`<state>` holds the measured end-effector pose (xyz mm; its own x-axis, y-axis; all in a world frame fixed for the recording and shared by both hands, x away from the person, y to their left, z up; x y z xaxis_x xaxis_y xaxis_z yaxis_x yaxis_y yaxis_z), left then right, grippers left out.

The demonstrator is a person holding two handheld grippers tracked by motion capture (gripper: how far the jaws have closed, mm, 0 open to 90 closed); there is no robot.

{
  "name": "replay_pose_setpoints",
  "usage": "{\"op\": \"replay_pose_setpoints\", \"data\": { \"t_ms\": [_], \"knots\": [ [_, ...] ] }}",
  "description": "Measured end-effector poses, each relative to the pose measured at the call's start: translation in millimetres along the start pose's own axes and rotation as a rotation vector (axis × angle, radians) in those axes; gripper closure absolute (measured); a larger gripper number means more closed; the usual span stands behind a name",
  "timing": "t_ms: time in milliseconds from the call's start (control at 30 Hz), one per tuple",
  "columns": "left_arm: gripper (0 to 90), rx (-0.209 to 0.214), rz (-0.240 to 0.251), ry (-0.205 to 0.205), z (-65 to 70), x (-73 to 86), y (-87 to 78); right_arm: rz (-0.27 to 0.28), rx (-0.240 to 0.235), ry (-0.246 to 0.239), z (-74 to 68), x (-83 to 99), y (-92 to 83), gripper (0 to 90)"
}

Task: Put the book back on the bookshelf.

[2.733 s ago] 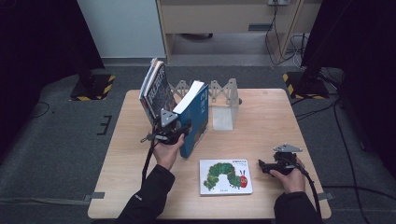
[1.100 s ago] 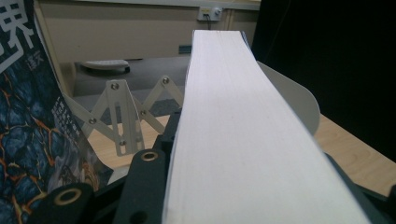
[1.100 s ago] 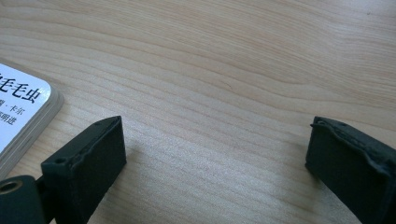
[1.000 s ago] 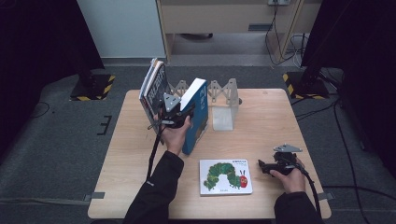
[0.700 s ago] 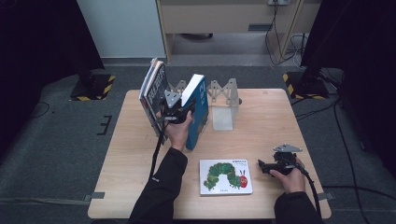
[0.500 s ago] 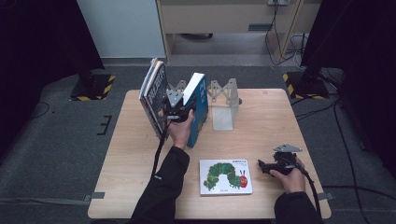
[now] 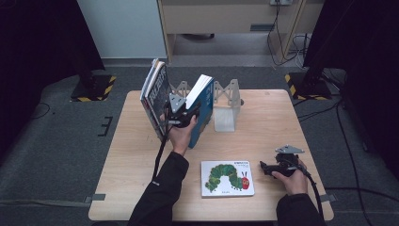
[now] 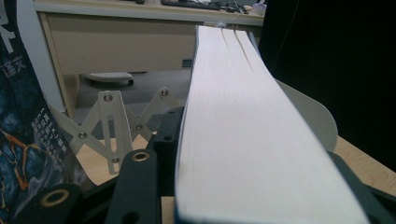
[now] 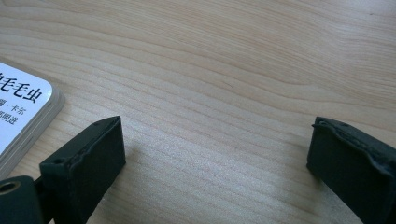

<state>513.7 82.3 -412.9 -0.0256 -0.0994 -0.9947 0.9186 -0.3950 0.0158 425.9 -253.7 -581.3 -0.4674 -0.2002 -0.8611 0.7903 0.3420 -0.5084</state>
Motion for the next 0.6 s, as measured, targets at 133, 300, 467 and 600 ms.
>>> {"op": "replay_pose_setpoints", "data": {
  "t_ms": [133,300,467,600],
  "knots": [
    [55.8,0.004,0.0,-0.009,1.0,2.3,-3.6,-0.001,-0.002,0.002,-0.7,0.1,-0.3,4.4],
    [58.0,-0.012,-0.003,-0.002,-1.5,1.2,-2.5,-0.001,-0.002,0.003,-0.9,0.1,-0.3,4.3],
    [58.6,-0.018,-0.003,0.002,0.2,1.6,1.5,-0.001,-0.003,0.003,-0.9,0.1,-0.3,4.3],
    [58.6,-0.027,0.0,0.005,2.2,2.2,8.9,-0.001,-0.003,0.003,-0.9,0.1,-0.3,4.3]
  ]
}}
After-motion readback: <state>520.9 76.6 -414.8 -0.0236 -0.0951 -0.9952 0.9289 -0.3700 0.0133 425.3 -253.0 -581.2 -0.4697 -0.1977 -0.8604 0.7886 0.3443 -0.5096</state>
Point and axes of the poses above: each handheld gripper's, and its own axes: y roughly forward along the jaws, x roughly out of its underside, z roughly to its right, the point moved 6 cm from there along y, roughly forward along the jaws, and after that the axes turned 14 degrees about z, right-handed, at the moved point
